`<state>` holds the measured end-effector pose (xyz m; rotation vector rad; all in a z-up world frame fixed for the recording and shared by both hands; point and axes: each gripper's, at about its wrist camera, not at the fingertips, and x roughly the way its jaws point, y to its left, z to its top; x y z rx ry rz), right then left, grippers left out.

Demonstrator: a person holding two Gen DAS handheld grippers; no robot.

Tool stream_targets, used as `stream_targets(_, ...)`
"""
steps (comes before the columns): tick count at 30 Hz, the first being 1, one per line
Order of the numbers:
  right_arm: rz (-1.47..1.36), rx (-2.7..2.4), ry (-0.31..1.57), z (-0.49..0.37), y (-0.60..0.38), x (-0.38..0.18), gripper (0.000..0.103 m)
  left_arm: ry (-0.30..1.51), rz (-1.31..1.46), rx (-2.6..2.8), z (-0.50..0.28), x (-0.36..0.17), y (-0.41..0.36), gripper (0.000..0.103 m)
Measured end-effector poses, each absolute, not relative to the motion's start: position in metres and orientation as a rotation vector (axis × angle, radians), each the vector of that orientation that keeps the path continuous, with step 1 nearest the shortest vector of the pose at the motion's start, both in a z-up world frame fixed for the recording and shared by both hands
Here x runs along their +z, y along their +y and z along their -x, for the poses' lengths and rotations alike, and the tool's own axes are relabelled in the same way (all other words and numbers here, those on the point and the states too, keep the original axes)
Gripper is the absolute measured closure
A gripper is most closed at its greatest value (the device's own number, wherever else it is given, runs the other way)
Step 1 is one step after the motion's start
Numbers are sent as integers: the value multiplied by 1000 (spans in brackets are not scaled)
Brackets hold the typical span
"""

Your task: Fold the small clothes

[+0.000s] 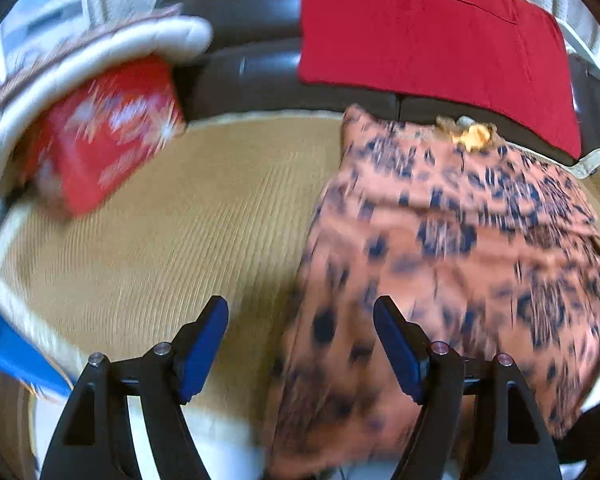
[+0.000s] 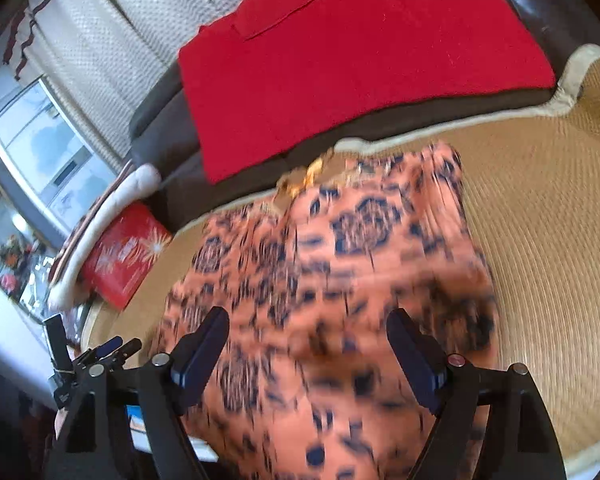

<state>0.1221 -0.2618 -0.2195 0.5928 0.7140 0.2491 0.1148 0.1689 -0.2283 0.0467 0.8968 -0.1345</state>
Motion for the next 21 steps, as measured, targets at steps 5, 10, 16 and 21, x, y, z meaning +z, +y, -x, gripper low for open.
stream_targets(5,-556,267,811,-77,-248,-245,19,1015,53,-148,-78,-257,209,27)
stream_targets(10,-558,252,930,-46,-247,-272,19,1131,139,-142,-73,-291,229,26)
stream_targets(16,-558,174,1072,-27,-261,-311,19,1237,272,-187,-80,-320,242,25)
stream_targets(21,-565,153,1180,-24,-270,-341,19,1286,217,-266,-84,-332,220,25)
